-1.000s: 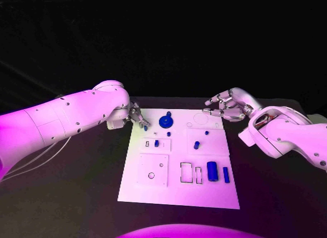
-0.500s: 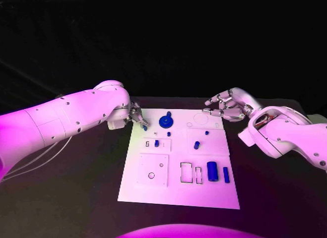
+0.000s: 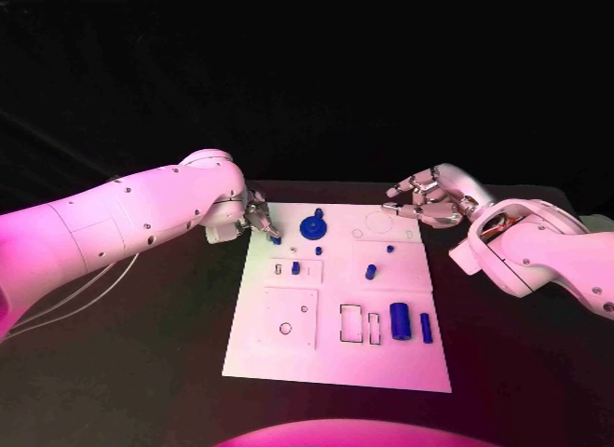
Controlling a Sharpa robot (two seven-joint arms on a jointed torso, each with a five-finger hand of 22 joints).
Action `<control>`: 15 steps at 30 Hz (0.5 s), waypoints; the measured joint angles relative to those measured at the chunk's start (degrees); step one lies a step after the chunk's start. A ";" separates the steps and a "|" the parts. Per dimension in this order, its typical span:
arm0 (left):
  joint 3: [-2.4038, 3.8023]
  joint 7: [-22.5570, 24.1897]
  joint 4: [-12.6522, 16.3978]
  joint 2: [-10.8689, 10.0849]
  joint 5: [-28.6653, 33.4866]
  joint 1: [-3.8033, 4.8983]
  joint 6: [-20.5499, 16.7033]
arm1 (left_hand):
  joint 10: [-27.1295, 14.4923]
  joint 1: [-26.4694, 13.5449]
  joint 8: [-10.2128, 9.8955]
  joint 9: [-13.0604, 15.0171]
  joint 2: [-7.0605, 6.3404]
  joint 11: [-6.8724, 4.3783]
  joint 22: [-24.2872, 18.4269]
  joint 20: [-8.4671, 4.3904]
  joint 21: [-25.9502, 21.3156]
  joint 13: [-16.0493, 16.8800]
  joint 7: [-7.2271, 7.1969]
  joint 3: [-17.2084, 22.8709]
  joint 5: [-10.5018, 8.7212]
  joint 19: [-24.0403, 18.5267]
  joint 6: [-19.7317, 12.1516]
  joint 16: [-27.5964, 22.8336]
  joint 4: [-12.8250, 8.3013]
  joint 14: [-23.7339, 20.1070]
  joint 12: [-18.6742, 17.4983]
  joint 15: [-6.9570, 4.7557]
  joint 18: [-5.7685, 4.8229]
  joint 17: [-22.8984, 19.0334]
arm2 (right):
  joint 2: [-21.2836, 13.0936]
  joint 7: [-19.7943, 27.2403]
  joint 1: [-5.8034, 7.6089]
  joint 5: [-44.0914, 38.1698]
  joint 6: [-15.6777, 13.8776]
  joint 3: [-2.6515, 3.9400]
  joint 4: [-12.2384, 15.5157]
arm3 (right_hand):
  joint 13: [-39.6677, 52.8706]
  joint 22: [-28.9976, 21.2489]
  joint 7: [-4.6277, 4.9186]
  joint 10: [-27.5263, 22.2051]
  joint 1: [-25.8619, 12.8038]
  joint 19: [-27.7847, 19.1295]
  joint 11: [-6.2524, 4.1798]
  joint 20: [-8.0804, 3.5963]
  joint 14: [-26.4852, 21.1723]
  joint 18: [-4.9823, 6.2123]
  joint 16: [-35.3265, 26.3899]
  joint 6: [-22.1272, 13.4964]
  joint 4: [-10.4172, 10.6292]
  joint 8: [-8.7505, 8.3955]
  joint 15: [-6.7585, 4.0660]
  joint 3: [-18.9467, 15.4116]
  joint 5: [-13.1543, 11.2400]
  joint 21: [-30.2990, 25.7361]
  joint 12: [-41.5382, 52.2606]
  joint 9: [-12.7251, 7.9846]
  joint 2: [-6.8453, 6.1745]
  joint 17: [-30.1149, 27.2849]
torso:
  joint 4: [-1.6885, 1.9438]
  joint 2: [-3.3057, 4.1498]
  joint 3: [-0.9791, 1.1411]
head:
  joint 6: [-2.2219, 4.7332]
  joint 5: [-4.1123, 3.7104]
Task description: Assemble the parts on the task board
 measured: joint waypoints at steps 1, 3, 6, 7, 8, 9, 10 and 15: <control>0.00 0.01 0.01 -0.05 0.18 0.00 0.00 | 0.00 -0.37 0.11 0.21 -0.37 0.00 0.00 0.00 0.00 0.00 0.00 0.93 0.00 0.00 0.00 0.00 -0.14 0.00 0.00 0.00 0.00 0.00 | -0.01 0.00 0.00 0.00 0.00 0.00 0.00 | 0.00 0.00 0.00 0.00 0.00 0.00 0.00 0.00 0.00 0.00 0.00 0.00 0.00 0.00 0.00 0.00 0.00 0.00 0.00 0.00 0.00 0.00 | -0.01 -0.01 0.00 | 0.00 0.01; 0.00 0.02 0.11 -0.23 0.54 0.00 -0.03 | 0.00 -1.17 0.23 0.53 -1.17 0.00 0.00 0.00 0.00 0.02 0.00 2.83 0.00 0.00 0.00 0.00 -0.81 0.00 0.00 0.00 0.01 0.00 | -0.02 0.02 0.00 0.00 0.00 0.00 0.01 | 0.00 0.00 0.00 0.00 0.00 0.00 0.00 0.00 0.00 0.00 0.00 0.00 0.00 0.00 0.00 0.00 0.00 0.00 0.00 0.00 0.00 0.00 | 0.00 -0.02 -0.01 | 0.00 0.01; 0.00 0.07 0.64 -0.87 1.72 0.00 -0.43 | 0.43 -2.16 0.57 0.86 -2.16 0.19 0.00 0.00 0.00 0.33 0.01 4.79 0.00 0.00 0.00 0.00 -1.20 0.00 0.00 0.00 0.00 0.00 | -0.05 0.03 0.00 0.01 -0.01 0.00 0.01 | 0.00 0.00 0.00 0.00 0.00 0.00 0.00 0.00 0.00 0.00 0.00 0.00 0.00 0.00 0.00 0.00 0.00 0.00 0.00 0.00 0.00 0.00 | 0.02 -0.02 -0.01 | 0.00 0.23; -0.02 0.09 0.94 -1.16 2.29 0.00 -0.67 | 0.54 -2.35 0.77 0.89 -2.35 0.09 -0.01 0.00 0.00 0.39 0.12 5.24 -0.31 0.00 0.11 0.00 -1.17 0.00 0.00 0.00 0.00 0.00 | -0.07 0.03 0.00 0.01 -0.01 0.00 0.01 | 0.00 0.00 0.00 0.00 0.00 0.00 0.00 0.00 0.00 0.00 0.00 0.00 0.00 0.00 0.00 0.00 0.00 0.00 0.00 0.00 0.00 0.00 | 0.03 -0.03 0.00 | 0.00 0.36; -0.03 0.12 1.37 -1.51 2.93 0.01 -0.96 | 0.60 -2.71 1.06 0.99 -2.71 0.03 0.00 0.00 0.00 0.41 0.10 6.61 -2.82 0.00 0.12 0.00 -2.25 0.00 0.00 0.00 0.00 0.00 | -0.09 0.03 0.00 0.01 -0.01 0.00 0.01 | 0.00 0.00 0.00 0.00 0.00 0.00 0.00 0.00 0.00 0.00 0.00 0.00 0.00 0.00 0.00 0.00 0.00 0.00 0.00 0.00 0.00 0.00 | 0.04 -0.04 0.00 | 0.00 0.43; -0.03 0.16 2.15 -2.08 3.77 0.01 -1.40 | 0.72 -3.06 1.29 1.04 -3.05 -0.09 0.03 0.00 0.00 0.42 0.10 7.15 -4.59 0.00 0.13 0.00 -2.79 0.00 0.00 0.00 0.00 -0.01 | -0.11 0.03 0.00 0.02 -0.01 0.00 0.01 | -0.01 0.00 0.00 0.00 0.00 0.00 0.00 0.00 0.00 0.00 0.00 0.00 0.00 0.00 0.00 0.00 0.00 0.00 0.00 0.00 0.00 0.00 | 0.07 -0.05 0.00 | -0.01 0.49; -0.04 0.20 2.87 -2.55 4.43 0.01 -1.75 | 0.84 -3.18 1.44 1.36 -3.17 -0.21 0.05 0.00 0.00 0.42 0.10 7.16 -5.61 0.00 0.13 0.00 -2.79 0.00 0.00 0.00 0.01 -0.01 | -0.13 0.03 0.00 0.02 -0.01 0.00 0.01 | 0.00 0.00 0.00 0.00 0.00 0.00 0.00 0.00 0.00 0.00 0.00 0.00 0.00 0.00 0.00 0.00 0.00 0.00 0.00 0.00 0.00 0.00 | 0.09 -0.07 0.00 | -0.05 0.55; -0.04 0.45 7.10 -5.01 7.13 0.02 -3.70 | 1.38 -4.13 1.98 1.83 -4.12 -0.15 0.28 0.00 0.00 0.77 0.09 9.05 -6.50 0.00 0.14 0.00 -4.01 0.00 0.36 0.00 0.00 -0.01 | -0.18 0.03 0.00 0.02 -0.01 0.00 0.00 | -0.01 0.00 0.00 0.00 0.00 0.00 0.00 0.00 0.00 0.00 0.00 0.00 0.00 0.00 0.00 0.00 0.00 0.00 0.00 0.00 0.00 0.00 | 0.20 -0.12 0.03 | -0.19 0.74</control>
